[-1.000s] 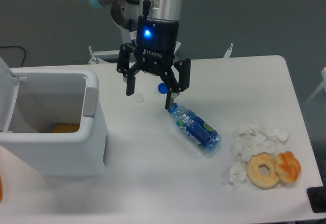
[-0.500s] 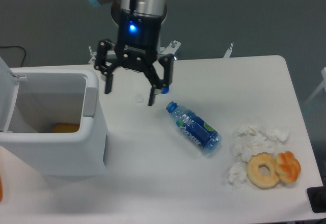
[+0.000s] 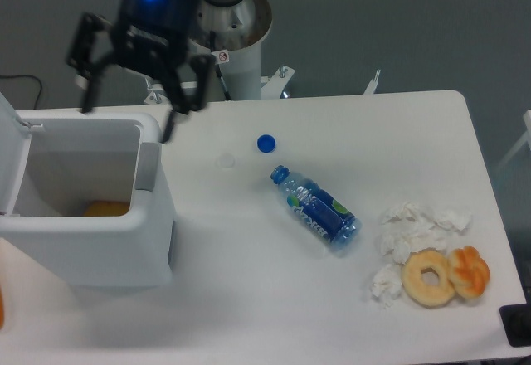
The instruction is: Close the trash can
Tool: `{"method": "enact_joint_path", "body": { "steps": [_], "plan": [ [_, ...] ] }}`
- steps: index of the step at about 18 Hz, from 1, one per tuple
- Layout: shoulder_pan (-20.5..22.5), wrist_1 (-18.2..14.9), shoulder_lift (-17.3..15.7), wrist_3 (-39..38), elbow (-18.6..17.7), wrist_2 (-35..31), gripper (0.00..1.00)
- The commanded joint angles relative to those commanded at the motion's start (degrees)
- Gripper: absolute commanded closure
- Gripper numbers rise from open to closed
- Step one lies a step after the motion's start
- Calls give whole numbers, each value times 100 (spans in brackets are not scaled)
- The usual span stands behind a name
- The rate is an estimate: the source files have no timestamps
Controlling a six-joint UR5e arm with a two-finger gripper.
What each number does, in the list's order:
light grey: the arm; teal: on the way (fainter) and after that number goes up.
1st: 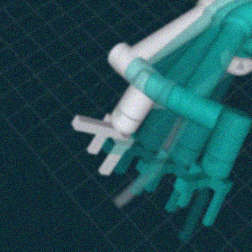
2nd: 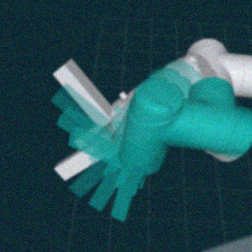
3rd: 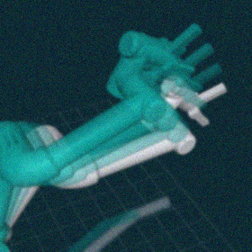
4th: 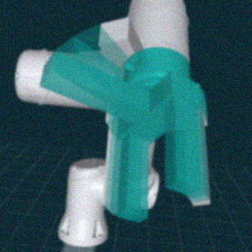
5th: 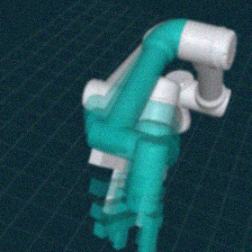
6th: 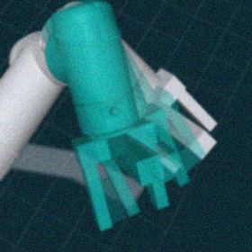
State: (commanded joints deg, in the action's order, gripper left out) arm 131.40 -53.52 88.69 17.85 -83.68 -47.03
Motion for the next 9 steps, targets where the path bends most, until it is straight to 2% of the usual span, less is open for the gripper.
{"method": "enact_joint_path", "body": {
  "steps": [2,9],
  "plan": [
    [-175,9,-97,-53,1,220,0],
    [-887,44,-132,-115,62,309,0]
  ]
}}
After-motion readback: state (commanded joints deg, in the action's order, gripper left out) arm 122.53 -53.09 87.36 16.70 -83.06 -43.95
